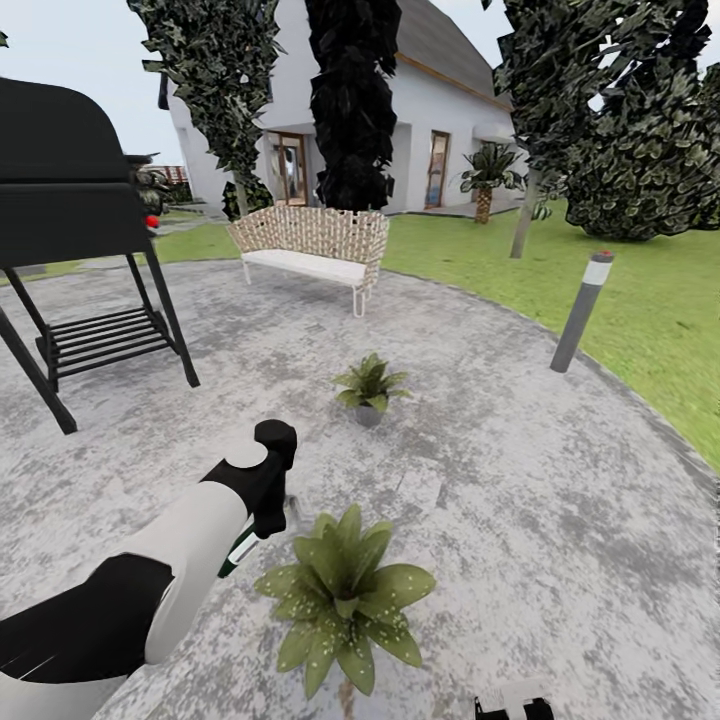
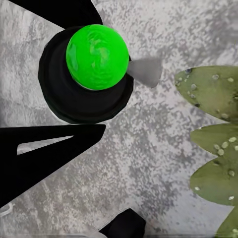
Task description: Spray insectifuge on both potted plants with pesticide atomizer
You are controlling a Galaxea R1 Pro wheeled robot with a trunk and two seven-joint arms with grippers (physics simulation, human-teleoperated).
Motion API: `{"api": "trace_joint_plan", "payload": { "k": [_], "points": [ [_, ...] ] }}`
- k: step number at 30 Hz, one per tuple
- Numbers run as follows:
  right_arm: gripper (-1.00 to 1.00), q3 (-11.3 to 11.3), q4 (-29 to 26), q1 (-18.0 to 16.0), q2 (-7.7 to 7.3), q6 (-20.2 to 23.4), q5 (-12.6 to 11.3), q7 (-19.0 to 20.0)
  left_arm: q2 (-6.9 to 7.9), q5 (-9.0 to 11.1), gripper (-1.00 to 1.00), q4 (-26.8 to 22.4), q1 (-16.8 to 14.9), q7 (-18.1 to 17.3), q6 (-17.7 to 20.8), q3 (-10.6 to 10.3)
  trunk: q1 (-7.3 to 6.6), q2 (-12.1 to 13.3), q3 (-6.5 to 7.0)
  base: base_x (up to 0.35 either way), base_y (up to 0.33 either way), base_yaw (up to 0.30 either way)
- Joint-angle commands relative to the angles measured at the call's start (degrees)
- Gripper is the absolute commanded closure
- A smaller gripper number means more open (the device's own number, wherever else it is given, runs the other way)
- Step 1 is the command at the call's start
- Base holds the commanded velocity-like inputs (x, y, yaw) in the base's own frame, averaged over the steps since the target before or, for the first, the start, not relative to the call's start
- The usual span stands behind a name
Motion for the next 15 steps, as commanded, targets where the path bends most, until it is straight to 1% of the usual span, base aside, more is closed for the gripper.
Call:
{"api": "trace_joint_plan", "payload": {
  "k": [1,3,6,8,11,15],
  "points": [
    [-1.0,0.4,0.0,0.0,0.06,0.1,0.5,-0.6,-0.01,-0.4,1.0,0.0,0.0,-0.5,0.6,-0.1,-0.01,0.0,-0.05,0.006,-0.272,0.0],
    [-1.0,0.4,0.0,0.0,0.31,0.1,0.4,-0.7,0.04,-0.4,1.0,0.0,0.0,-0.5,0.6,-0.2,-0.01,0.0,-0.05,-0.03,-0.274,0.017],
    [-1.0,0.3,0.0,0.0,0.53,0.1,0.3,-0.7,-0.01,-0.4,1.0,0.0,0.0,-0.5,0.7,-0.2,-0.01,0.0,-0.05,-0.069,-0.274,0.222],
    [-1.0,0.3,0.0,0.0,0.55,0.1,0.3,-0.7,-0.02,-0.3,1.0,0.0,0.0,-0.5,0.7,-0.2,-0.01,0.0,-0.05,0.018,-0.279,0.271],
    [-1.0,0.3,0.0,0.0,0.56,0.1,0.2,-0.7,-0.08,-0.3,1.0,0.1,0.0,-0.5,0.7,-0.1,-0.01,0.0,-0.05,0.192,-0.265,0.265],
    [-1.0,0.2,0.0,0.0,0.56,0.1,0.2,-0.7,-0.16,-0.3,1.0,0.1,0.0,-0.5,0.7,-0.2,-0.01,0.0,-0.05,0.187,-0.271,0.059]
  ]
}}
